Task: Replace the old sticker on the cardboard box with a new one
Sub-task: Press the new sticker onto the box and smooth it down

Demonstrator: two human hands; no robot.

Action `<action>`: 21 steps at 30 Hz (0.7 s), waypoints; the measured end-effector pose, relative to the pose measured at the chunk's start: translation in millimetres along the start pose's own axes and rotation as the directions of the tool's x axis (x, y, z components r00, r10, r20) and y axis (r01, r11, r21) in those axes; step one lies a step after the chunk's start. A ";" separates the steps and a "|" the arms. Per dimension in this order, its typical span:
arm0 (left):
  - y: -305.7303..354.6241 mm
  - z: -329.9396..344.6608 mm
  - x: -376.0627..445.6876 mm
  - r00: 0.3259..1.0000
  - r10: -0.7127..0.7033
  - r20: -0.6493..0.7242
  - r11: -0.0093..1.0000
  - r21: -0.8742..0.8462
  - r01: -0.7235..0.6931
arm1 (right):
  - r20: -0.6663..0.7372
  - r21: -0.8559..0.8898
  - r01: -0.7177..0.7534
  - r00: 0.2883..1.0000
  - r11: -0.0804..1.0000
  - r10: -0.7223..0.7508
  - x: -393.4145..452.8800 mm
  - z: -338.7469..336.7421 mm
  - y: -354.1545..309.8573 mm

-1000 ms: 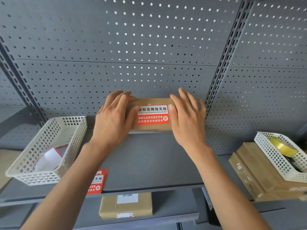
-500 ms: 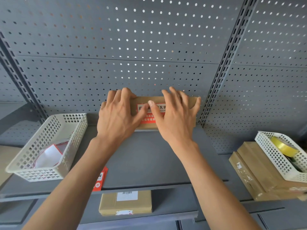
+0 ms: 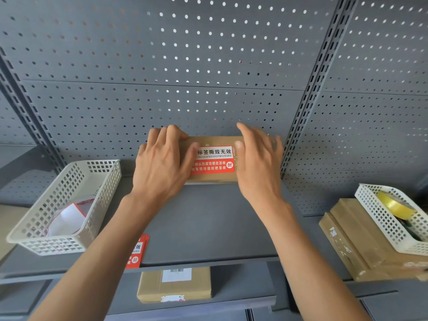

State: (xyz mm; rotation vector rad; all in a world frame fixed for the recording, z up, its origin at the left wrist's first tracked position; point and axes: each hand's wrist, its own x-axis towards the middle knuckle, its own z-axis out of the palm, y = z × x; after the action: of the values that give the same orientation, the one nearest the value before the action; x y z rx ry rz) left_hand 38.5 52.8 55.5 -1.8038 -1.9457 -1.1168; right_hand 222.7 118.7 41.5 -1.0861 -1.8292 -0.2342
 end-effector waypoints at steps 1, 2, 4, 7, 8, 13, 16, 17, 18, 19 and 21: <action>2.3 0.4 0.1 1.000 -0.020 0.007 1.000 -0.003 0.020 | 0.033 -0.019 -0.017 0.999 1.000 0.017 -0.1 0.1 -8.1; 4.1 0.8 0.3 1.000 -0.029 0.008 1.000 0.000 0.029 | 0.064 -0.039 -0.029 0.997 0.999 0.032 -0.7 1.1 -15.9; 4.7 1.5 -0.1 1.000 -0.022 0.001 1.000 0.013 0.022 | 0.094 -0.084 -0.041 0.994 0.996 0.049 -2.1 4.8 -25.3; 2.9 1.7 0.1 1.000 -0.018 0.004 0.999 0.026 0.018 | 0.085 -0.138 -0.047 0.995 0.989 0.059 -1.8 9.6 -25.7; 3.0 1.6 0.5 1.000 -0.020 0.006 0.999 0.028 0.019 | 0.081 -0.149 -0.045 0.995 0.988 0.058 -1.8 10.4 -24.8; 1.8 -0.3 0.1 1.000 -0.006 0.025 1.000 0.022 0.006 | 0.087 -0.158 0.024 0.996 0.987 -0.010 -4.1 10.5 -15.4; -2.6 -1.7 -1.5 1.000 0.023 0.020 1.000 0.010 -0.023 | 0.074 -0.130 0.057 0.996 0.990 -0.048 -4.9 8.6 -7.0; -3.9 -1.9 -1.7 0.999 0.031 0.017 0.999 0.006 -0.031 | 0.061 -0.120 0.064 0.996 0.991 -0.057 -5.1 7.1 -2.3; -4.5 -2.4 -1.9 0.999 0.038 0.016 0.999 0.005 -0.038 | 0.047 -0.106 0.073 0.997 0.992 -0.068 -5.0 5.7 3.0; -5.0 -2.7 -2.0 0.999 0.042 0.014 0.999 0.007 -0.042 | 0.035 -0.089 0.080 0.996 0.993 -0.078 -5.0 4.2 8.6; -3.7 -2.9 -1.6 0.999 0.031 0.013 1.000 0.003 -0.031 | 0.021 -0.078 0.075 0.997 0.994 -0.074 -4.7 2.3 13.6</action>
State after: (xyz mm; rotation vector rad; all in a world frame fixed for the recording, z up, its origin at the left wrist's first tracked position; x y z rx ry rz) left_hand 34.4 49.9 55.1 -1.8372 -1.9192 -1.0945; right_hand 232.2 125.4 32.6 -1.0782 -1.8920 -0.3446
